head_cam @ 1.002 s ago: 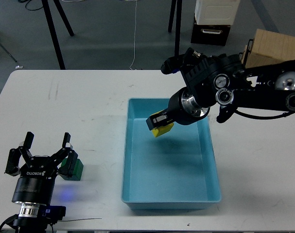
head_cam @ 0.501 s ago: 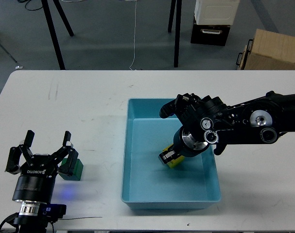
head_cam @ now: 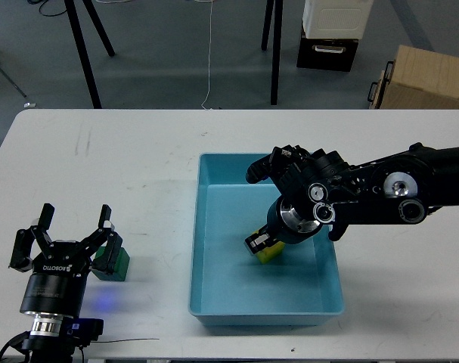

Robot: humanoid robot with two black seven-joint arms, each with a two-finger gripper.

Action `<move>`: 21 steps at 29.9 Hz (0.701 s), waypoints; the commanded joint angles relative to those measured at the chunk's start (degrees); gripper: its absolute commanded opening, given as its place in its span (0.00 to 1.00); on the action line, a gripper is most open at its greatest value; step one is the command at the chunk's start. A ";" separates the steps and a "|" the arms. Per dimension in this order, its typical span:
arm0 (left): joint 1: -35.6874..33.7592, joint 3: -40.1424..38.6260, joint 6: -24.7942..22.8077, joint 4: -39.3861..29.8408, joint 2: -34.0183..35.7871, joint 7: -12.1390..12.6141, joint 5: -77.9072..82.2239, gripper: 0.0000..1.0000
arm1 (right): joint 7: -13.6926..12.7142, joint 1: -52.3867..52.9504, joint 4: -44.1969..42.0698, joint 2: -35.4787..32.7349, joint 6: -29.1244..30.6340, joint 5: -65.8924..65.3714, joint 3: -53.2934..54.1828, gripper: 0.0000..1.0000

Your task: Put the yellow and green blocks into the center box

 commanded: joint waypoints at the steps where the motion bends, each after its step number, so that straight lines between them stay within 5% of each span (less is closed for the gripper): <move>1: 0.00 0.03 0.00 -0.03 0.00 0.00 0.00 1.00 | 0.00 0.25 -0.09 0.05 0.00 0.10 0.90 0.99; 10: -0.09 0.03 0.00 -0.03 0.00 0.08 0.09 1.00 | 0.00 5.17 -11.85 -5.31 0.00 10.36 16.71 0.99; 21: 0.18 0.12 0.00 -0.03 0.00 0.26 0.17 1.00 | 0.00 -1.05 -34.53 -12.34 0.00 53.94 37.70 0.99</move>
